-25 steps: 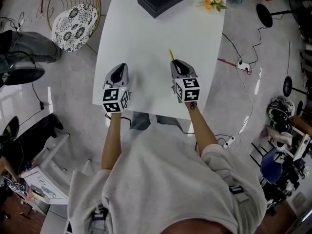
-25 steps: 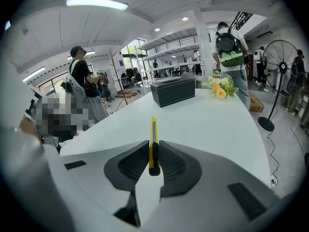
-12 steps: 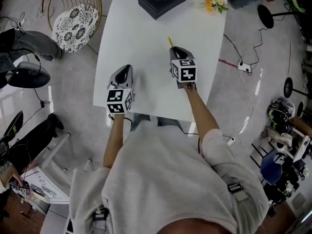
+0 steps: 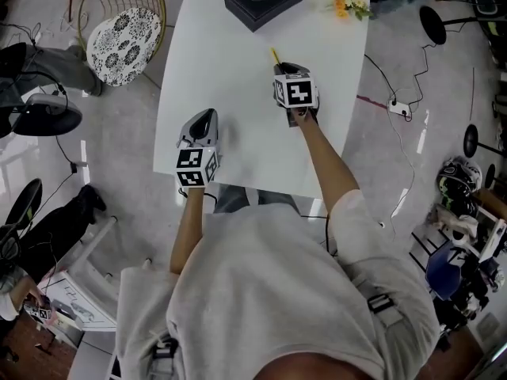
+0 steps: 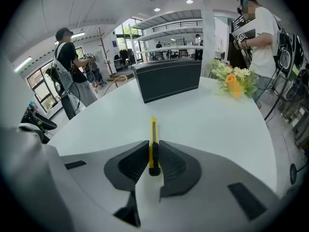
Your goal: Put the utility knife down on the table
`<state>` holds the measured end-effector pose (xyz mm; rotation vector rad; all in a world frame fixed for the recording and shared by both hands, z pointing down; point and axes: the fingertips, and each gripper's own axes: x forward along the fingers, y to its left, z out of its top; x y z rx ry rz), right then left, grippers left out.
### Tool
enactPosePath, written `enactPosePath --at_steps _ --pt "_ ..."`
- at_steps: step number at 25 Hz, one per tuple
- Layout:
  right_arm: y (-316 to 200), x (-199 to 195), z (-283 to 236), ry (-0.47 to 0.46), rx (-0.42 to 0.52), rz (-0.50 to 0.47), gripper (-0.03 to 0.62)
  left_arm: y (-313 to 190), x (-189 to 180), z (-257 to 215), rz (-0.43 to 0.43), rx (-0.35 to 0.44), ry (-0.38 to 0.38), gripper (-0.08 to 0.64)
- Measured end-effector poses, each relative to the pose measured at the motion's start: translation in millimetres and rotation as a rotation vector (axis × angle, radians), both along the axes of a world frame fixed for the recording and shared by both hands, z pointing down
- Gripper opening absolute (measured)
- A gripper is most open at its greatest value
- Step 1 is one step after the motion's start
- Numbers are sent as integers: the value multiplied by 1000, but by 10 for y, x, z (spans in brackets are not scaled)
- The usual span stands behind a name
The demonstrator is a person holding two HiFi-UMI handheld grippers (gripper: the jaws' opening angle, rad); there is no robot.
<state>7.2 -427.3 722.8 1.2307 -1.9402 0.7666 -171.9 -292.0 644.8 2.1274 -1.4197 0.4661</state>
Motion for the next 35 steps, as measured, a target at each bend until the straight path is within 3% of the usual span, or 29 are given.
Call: enactPosePath --at_steps 7,13,19,26,35 --pt "-41 15 25 48 -26 -8 80 -18 2 1 4 5 3 20" --pt "-16 2 17 35 -22 -53 83 -8 43 -23 12 6 7 20" --pt "50 -109 52 -17 -9 -96 173 7 5 -46 21 16 -10 20" --pt "142 -21 -235 -52 85 -74 167 -13 27 -104 19 28 4 20" --pt "636 299 -645 -98 205 -10 87 -21 94 -227 43 58 3 20"
